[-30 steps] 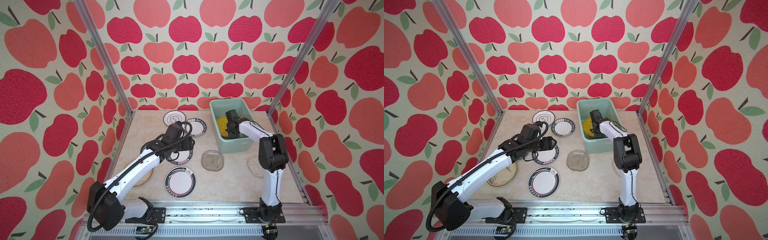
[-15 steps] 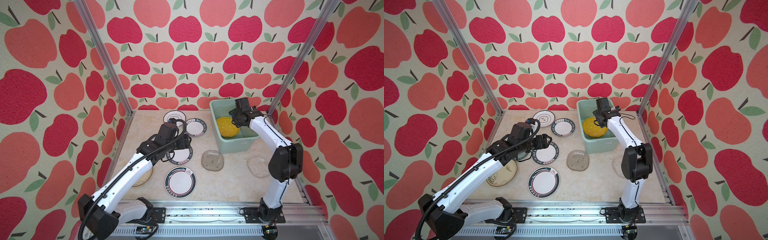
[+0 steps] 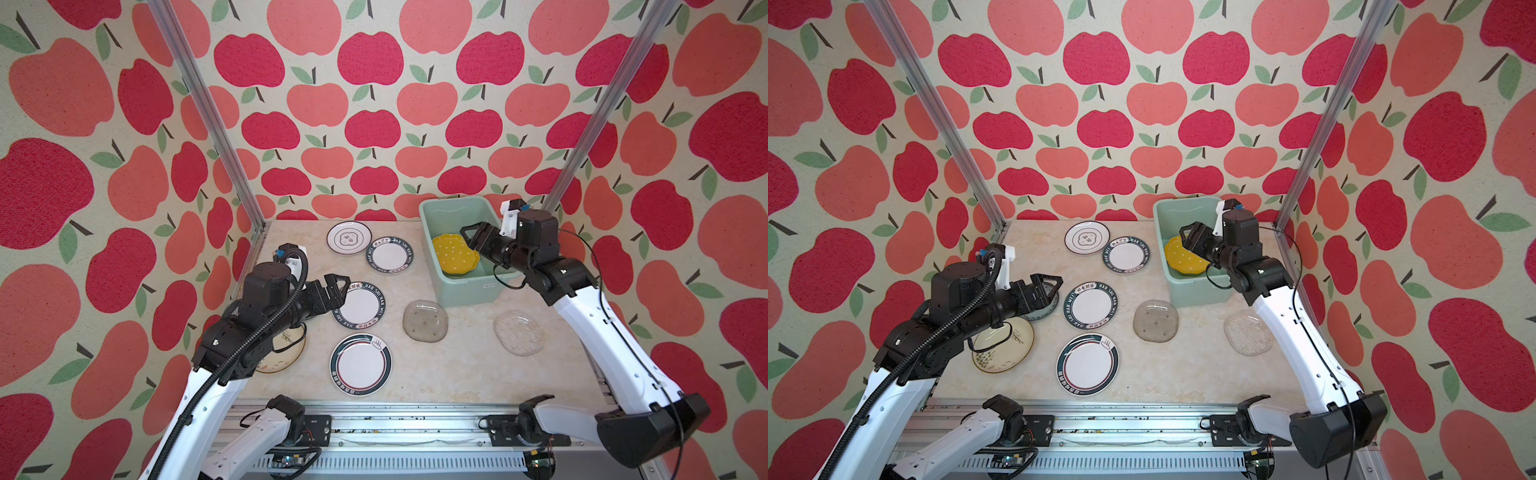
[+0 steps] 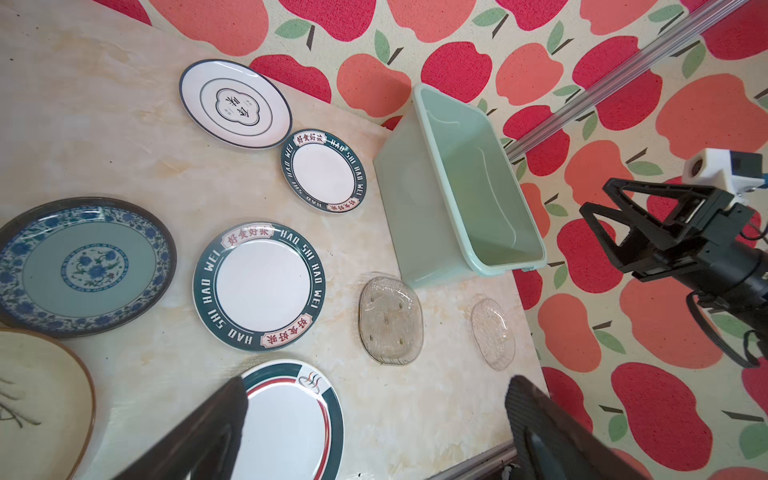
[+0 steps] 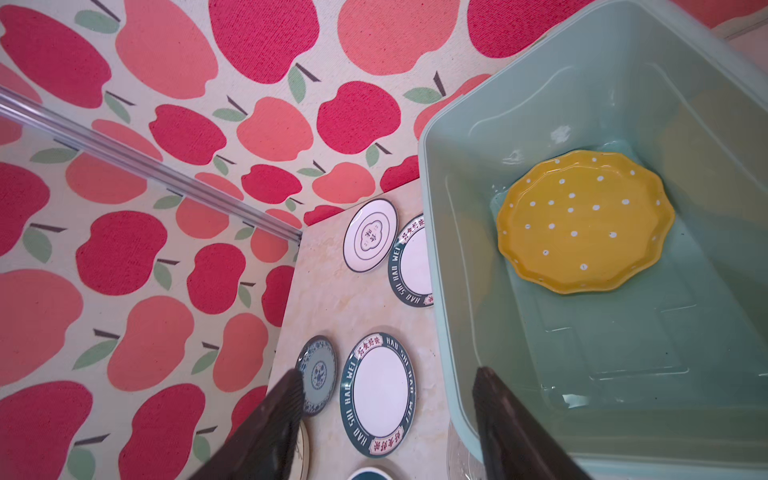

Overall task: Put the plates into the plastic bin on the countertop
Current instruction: 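Move both grippers toward the white plate with green and red rim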

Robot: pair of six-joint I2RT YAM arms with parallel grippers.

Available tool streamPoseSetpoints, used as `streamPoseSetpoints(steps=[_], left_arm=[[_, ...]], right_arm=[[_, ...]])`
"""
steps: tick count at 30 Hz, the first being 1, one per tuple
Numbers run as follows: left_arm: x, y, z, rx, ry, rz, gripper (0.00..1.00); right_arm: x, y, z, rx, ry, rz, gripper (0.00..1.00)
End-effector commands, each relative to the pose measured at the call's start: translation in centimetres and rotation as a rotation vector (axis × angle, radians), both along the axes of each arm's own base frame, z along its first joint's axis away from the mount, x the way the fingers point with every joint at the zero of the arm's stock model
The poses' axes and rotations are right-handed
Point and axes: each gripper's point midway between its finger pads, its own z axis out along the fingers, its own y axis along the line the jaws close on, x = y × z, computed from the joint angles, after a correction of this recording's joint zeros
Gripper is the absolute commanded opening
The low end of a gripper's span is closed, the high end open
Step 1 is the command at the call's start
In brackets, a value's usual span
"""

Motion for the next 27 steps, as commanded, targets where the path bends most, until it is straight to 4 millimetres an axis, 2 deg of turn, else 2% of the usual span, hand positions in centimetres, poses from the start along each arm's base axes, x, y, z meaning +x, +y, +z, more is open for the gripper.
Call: streamPoseSetpoints(steps=[1,4,8,11,15,19,27], left_arm=[[-2.6,0.5,0.7,-0.066,0.058,0.0,0.99],[-3.7,1.8,-0.3,-0.121,0.147,0.102,0.99],[-5.7,3.1,-3.8,-0.175,0.34,0.232,0.94],[-7.2,3.1,-7.0,-0.156,0.485,0.256,0.94],[-8.2,2.1,-10.6,-0.093,0.669,0.206,0.94],[-8.5,1.7,-13.7,-0.058,0.779,0.21,0.94],[-7.7,1.3,-19.3,-0.097,0.855,0.291,0.94]], right_arm=[[-3.4,3.3,0.3,0.03,-0.039,0.221,0.67],[-6.1,5.4,-0.5,0.024,-0.014,0.359,0.67],[-9.3,8.5,-3.3,-0.054,0.058,0.543,0.67],[-11.3,11.1,-6.7,-0.115,0.159,0.655,0.67],[-13.5,14.3,-12.3,-0.22,0.33,0.733,0.67],[-14.6,16.6,-16.6,-0.3,0.417,0.764,0.67],[-14.9,18.9,-23.7,-0.383,0.591,0.778,0.66]])
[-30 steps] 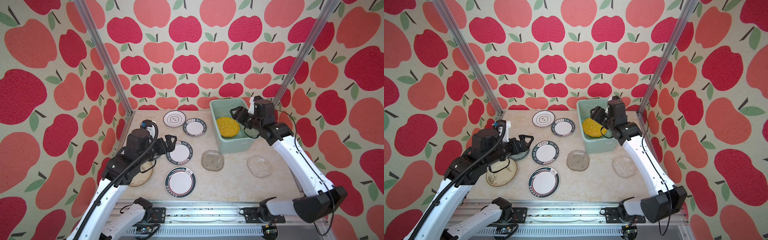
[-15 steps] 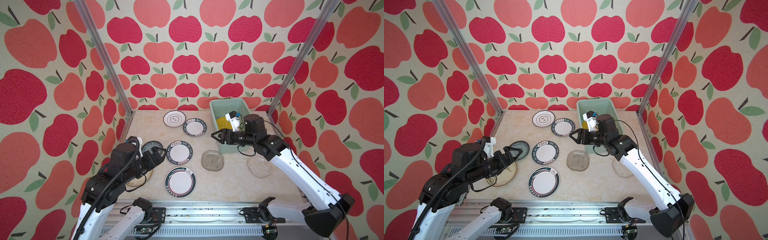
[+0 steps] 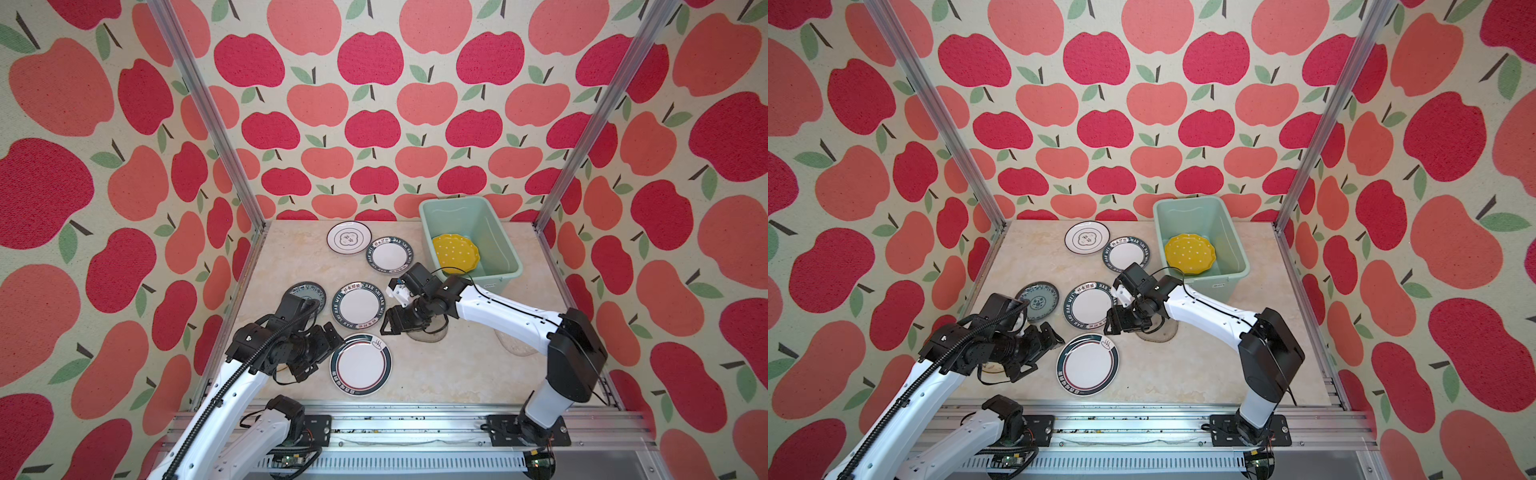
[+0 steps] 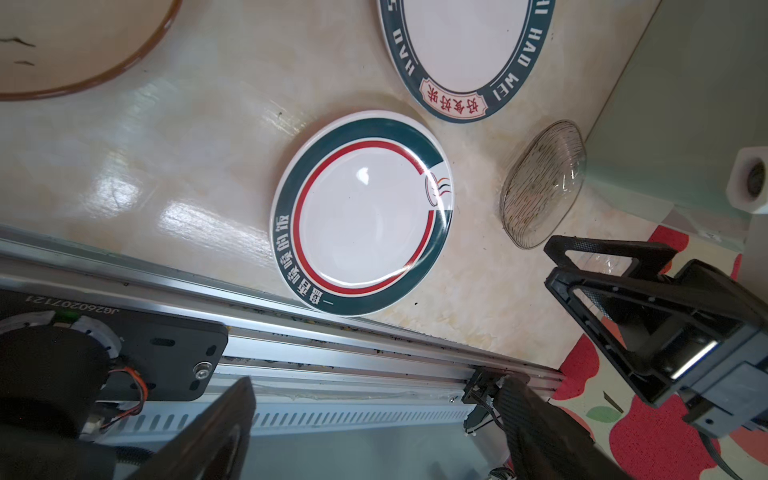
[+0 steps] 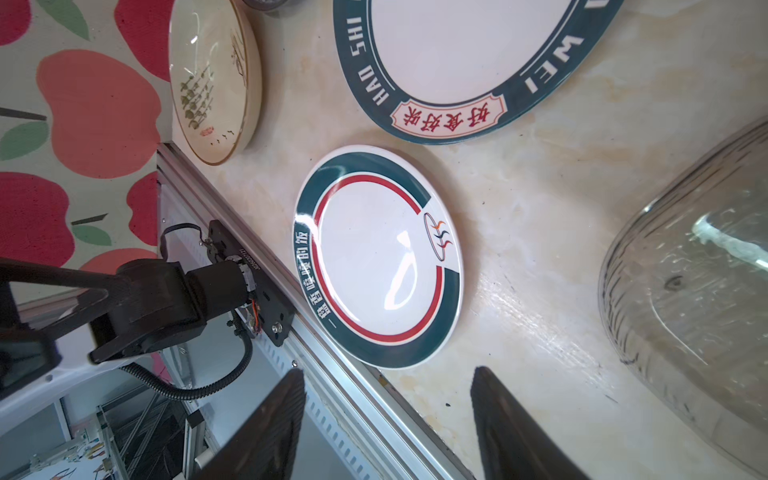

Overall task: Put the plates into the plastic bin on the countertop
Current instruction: 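Move both grippers toward the white plate with green and red rim, then grip the green-and-red-rimmed plate's edge with both grippers from either side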

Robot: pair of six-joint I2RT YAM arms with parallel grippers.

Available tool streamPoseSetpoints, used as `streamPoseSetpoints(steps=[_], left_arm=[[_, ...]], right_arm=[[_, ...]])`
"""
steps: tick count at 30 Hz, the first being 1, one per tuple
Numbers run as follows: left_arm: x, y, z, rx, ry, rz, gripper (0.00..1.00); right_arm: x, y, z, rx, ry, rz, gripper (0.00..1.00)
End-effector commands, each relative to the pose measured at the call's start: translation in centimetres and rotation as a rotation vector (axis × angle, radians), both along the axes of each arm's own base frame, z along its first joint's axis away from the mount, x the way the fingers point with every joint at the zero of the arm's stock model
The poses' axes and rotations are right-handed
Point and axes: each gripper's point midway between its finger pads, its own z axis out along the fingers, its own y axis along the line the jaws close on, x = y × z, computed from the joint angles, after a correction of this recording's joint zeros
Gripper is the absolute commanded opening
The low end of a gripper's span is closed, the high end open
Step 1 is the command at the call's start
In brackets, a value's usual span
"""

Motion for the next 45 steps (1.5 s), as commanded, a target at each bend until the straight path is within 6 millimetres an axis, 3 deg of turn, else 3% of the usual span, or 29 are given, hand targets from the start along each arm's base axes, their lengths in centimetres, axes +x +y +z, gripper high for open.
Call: streamPoseSetpoints(steps=[1,6,17,27,37,45], left_arm=[[0.6,-0.2,-1.6,-0.026,0.029,0.076,0.94],[0.3,0.2,-4.1,0.033,0.1,0.064,0.94],[-0.3,0.1,-7.9,0.079,0.225,0.039,0.94],[0.0,-0.6,-9.9,0.048,0.263,0.059,0.94],[0.7,-1.2,-11.4,0.048,0.297,0.057,0.93],[1.2,-1.5,-11.9,0.037,0.293,0.05,0.83]], right_arm=[[0.2,0.9,-1.7,-0.044,0.061,0.007,0.66],[0.4,2.2,-4.4,-0.076,0.134,0.018,0.65],[-0.6,2.1,-8.8,-0.154,0.276,0.009,0.61],[-0.8,1.9,-9.5,-0.158,0.308,0.003,0.44],[-0.9,2.0,-9.6,-0.155,0.315,0.004,0.44],[-0.7,2.2,-8.9,-0.089,0.322,-0.006,0.44]])
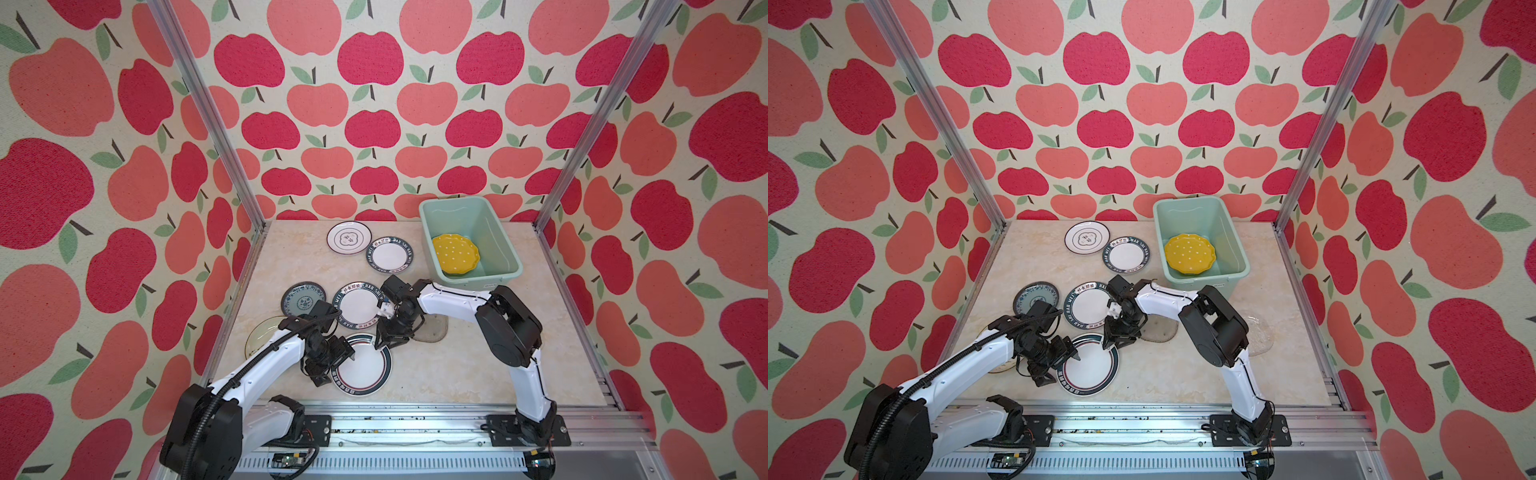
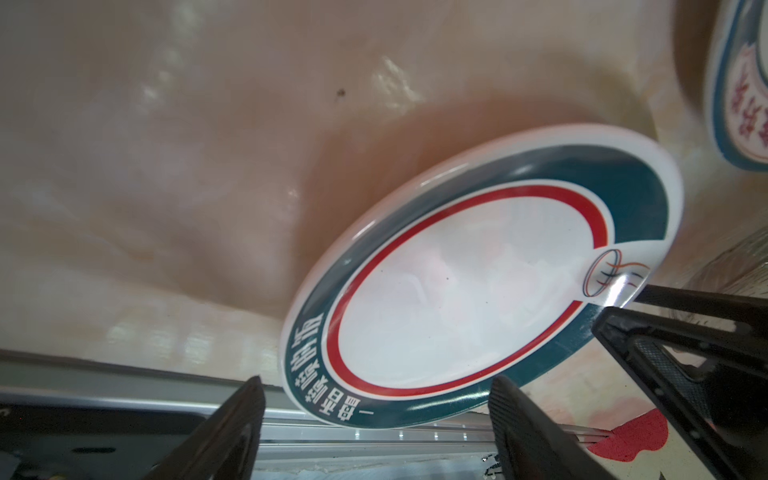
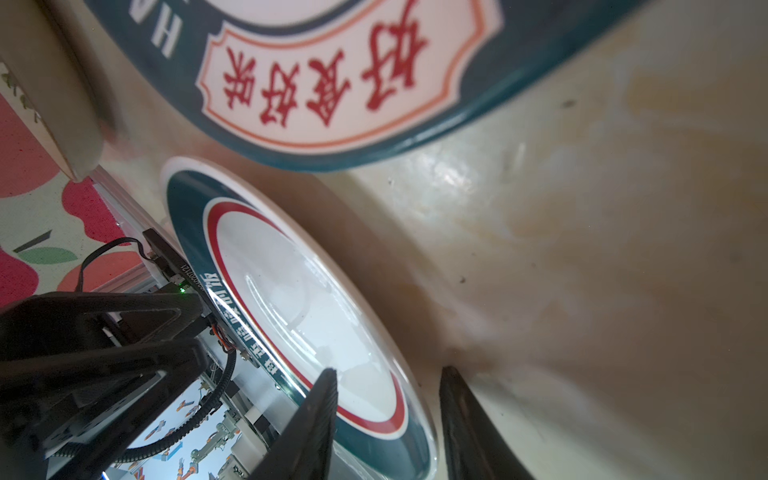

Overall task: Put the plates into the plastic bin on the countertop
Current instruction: 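Grip the green-and-red-rimmed plate's edge with both grippers from either side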

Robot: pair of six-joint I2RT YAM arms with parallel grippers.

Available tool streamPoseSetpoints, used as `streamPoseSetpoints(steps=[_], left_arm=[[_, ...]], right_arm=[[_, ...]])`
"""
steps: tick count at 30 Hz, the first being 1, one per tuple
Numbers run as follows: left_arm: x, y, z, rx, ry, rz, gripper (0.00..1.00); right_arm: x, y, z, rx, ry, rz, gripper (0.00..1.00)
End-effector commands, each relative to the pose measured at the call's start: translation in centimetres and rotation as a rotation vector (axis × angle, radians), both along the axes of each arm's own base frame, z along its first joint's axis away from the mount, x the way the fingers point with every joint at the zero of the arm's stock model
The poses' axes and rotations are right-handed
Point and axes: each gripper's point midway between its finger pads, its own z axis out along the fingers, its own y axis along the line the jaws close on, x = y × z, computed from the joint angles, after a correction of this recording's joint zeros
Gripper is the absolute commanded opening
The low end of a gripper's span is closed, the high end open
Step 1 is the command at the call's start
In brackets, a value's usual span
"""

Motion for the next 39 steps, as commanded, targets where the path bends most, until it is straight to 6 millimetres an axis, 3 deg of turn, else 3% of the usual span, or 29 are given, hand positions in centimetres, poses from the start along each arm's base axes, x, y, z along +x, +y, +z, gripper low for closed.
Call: streamPoseSetpoints(steps=[1,17,24,33,39], left_arm=[[0.0,-0.1,-0.4,-0.007,0.01,0.025,0.82],[0.4,-0.6,-0.6,-0.04,-0.016,0.026,0.74],[0.8,-0.8,-0.7,-0.047,-0.024,0.022,0.73],[1.0,-1.1,-0.9,-0.064,-0.033,0.019,0.73],[2.1,-1.2,1.1,-0.061,-0.085,-0.006,0.73]], right_arm=[[0.0,-0.2,0.6,0.031,0.026,-0.027,0.43],[0.1,0.9,2.9,0.158,-0.003,-0.022,0.25],[0.1,0.5,2.3,0.119,0.0,-0.024,0.14],[0.1,0.1,1.4,0.069,0.007,-0.026,0.1],[0.5,-0.2,1.8,0.054,-0.025,-0.031,0.08]])
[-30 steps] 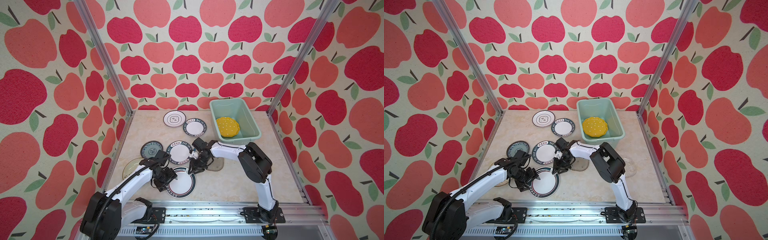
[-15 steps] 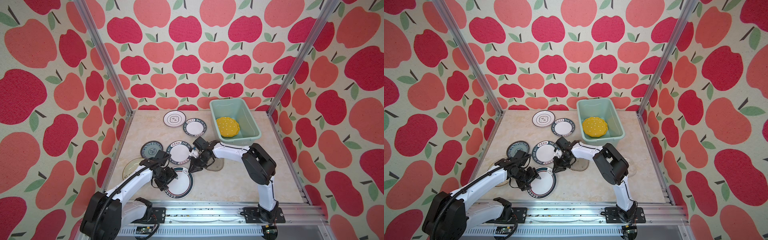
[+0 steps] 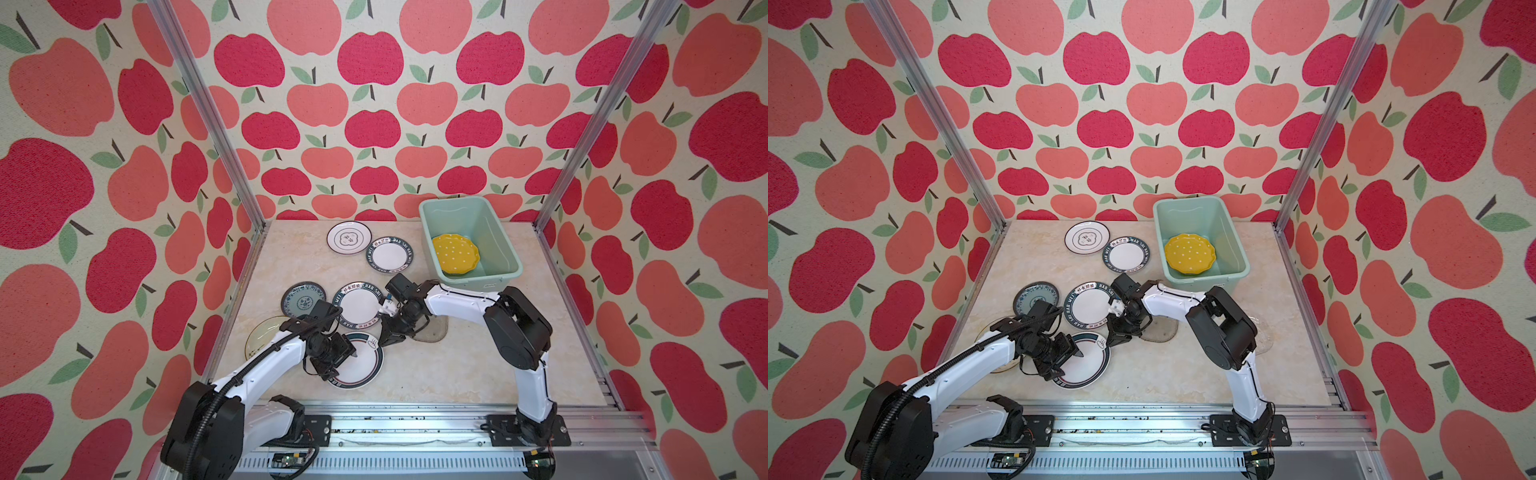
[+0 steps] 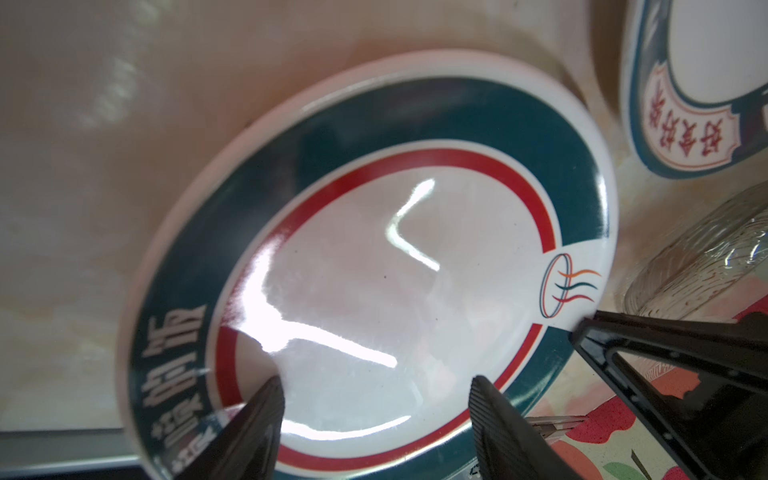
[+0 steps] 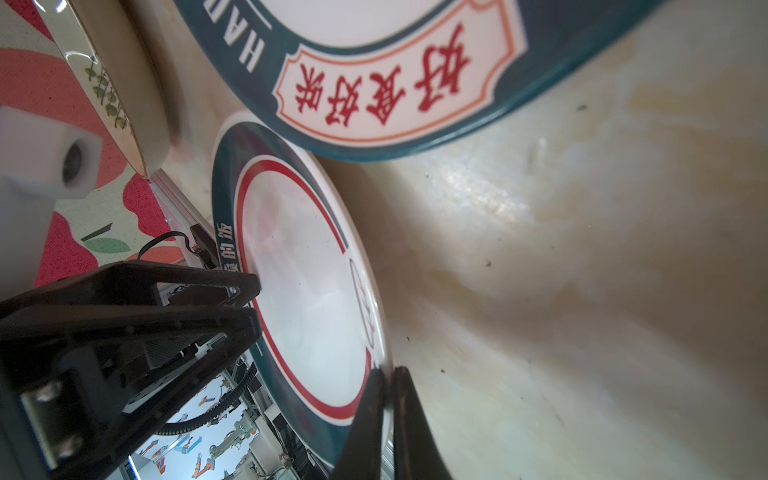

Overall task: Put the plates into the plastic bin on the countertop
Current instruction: 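Grip the green-and-red-rimmed plate's edge with both grippers from either side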

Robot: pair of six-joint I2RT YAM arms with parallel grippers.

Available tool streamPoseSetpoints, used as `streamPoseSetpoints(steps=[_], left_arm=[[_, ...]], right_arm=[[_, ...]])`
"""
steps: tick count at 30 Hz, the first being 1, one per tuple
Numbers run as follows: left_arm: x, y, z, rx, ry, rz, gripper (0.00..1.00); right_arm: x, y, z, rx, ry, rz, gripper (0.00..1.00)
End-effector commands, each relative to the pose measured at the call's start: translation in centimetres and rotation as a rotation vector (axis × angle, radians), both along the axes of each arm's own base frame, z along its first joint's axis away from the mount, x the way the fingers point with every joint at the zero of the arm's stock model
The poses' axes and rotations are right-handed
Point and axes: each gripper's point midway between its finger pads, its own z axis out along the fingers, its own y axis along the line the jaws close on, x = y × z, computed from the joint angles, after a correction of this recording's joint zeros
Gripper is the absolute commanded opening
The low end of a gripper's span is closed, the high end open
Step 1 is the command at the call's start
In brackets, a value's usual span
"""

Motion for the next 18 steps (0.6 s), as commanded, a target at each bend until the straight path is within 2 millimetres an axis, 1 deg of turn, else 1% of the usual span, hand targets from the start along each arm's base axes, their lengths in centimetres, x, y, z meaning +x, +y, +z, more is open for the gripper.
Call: streamPoseSetpoints(steps=[1,6,9,13,18], left_arm=[[0.9,0.0,1.9,0.003,-0.037,-0.007,0.73],[1.7,0.6,5.0,0.044,-0.109,-0.05,0.76],[1.1,1.8,5.7,0.112,-0.099,-0.074,0.79],[-0.3,3.4,5.2,0.187,-0.043,-0.101,0.83],[-1.5,3.5,3.3,0.181,0.007,-0.097,0.85]], right_arm=[[0.3,-0.5,0.5,-0.032,-0.028,-0.004,0.08],[0.6,-1.0,1.4,-0.042,-0.075,-0.013,0.05],[0.7,-1.6,2.0,-0.053,-0.099,-0.022,0.04],[0.7,-2.5,2.7,-0.054,-0.101,-0.046,0.03],[0.7,-4.1,2.5,-0.066,-0.059,-0.098,0.0]])
